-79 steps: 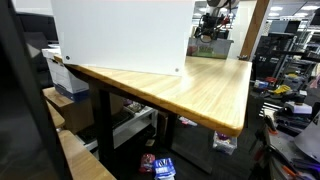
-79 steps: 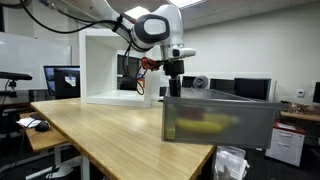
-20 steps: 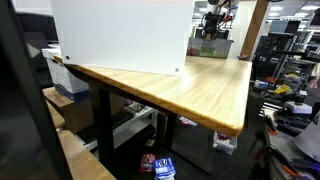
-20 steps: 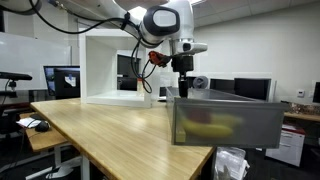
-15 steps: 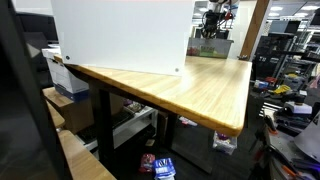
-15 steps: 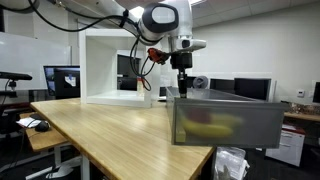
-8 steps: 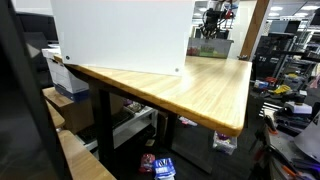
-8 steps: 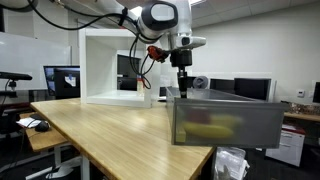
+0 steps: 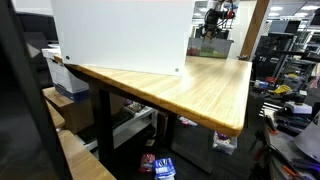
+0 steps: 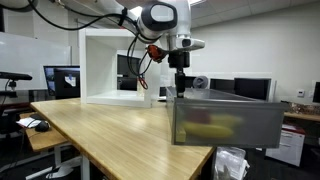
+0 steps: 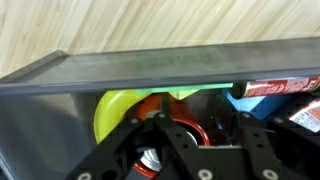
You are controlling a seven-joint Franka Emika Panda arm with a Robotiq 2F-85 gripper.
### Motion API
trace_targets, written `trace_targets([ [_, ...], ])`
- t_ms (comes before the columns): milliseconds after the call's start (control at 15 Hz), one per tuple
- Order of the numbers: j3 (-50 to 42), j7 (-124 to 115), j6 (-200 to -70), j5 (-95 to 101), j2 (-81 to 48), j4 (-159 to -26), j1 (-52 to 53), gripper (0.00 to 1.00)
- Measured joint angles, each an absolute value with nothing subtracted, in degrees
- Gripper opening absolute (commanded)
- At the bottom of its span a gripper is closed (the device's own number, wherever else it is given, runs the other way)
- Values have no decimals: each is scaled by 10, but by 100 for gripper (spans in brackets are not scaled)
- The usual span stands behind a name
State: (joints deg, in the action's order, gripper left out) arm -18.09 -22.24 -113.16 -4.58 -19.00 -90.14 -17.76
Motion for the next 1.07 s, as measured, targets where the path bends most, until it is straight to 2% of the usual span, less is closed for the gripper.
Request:
trace_targets([
  [267,-179,-193,-1122,-46,-189,-900,-178,98],
  [1067,-174,-128,-1087,-50,-193,-877,-194,100],
])
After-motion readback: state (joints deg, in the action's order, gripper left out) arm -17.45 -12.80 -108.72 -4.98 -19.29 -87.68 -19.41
